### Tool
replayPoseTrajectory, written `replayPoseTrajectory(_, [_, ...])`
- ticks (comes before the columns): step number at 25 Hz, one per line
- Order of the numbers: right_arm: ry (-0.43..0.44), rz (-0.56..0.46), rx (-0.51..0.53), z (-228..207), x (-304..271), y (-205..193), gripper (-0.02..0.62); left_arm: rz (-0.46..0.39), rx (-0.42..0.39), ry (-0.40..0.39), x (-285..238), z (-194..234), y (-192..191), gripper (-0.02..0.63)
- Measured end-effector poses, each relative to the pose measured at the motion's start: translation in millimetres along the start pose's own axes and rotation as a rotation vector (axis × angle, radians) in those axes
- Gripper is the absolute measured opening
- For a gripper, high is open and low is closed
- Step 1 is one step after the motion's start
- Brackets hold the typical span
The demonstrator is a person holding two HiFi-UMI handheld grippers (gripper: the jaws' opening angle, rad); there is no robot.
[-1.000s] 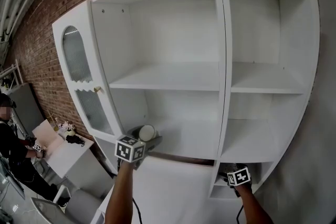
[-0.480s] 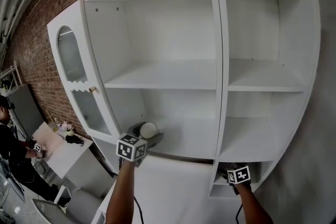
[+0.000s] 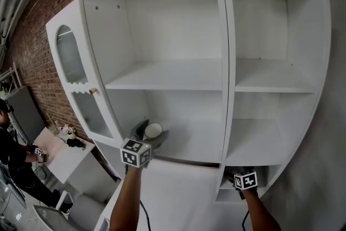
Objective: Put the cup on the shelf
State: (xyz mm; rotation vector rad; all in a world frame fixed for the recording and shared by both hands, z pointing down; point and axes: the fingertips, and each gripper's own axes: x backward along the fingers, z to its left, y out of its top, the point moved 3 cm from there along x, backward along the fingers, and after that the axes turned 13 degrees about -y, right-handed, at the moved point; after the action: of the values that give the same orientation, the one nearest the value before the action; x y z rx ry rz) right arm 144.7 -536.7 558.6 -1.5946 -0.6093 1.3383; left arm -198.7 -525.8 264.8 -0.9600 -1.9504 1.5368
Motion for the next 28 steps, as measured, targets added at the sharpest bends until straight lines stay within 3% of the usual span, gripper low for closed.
replayPoseTrajectory(4, [0.011,-0.019,-0.018,2.2,0.2,-1.0,0.483,-0.026,-0.047,0.035,3.6,2.3,1.0,0.405])
replayPoseTrajectory(7, [0.014,-0.034,-0.031,3.5,0.1,-0.9,0.483,-0.058,-0.099,0.062,9.7,2.7,7.7,0.337])
replayPoseTrajectory(9, [0.007,-0.044,-0.036,2.5,-1.4,-1.1,0.483,-0.082,-0.116,0.065,11.9,2.9,13.4,0.336])
replayPoseTrajectory(17, [-0.041,-0.093,-0.051,0.8,1.7,4.0,0.483,-0.08,-0.126,0.069,21.2,-0.5,13.0,0.334])
replayPoseTrajectory(28, [-0.038,-0.104,-0.041,3.1,3.6,4.1,0.483,-0.081,-0.132,0.064,37.5,-14.7,6.6,0.333])
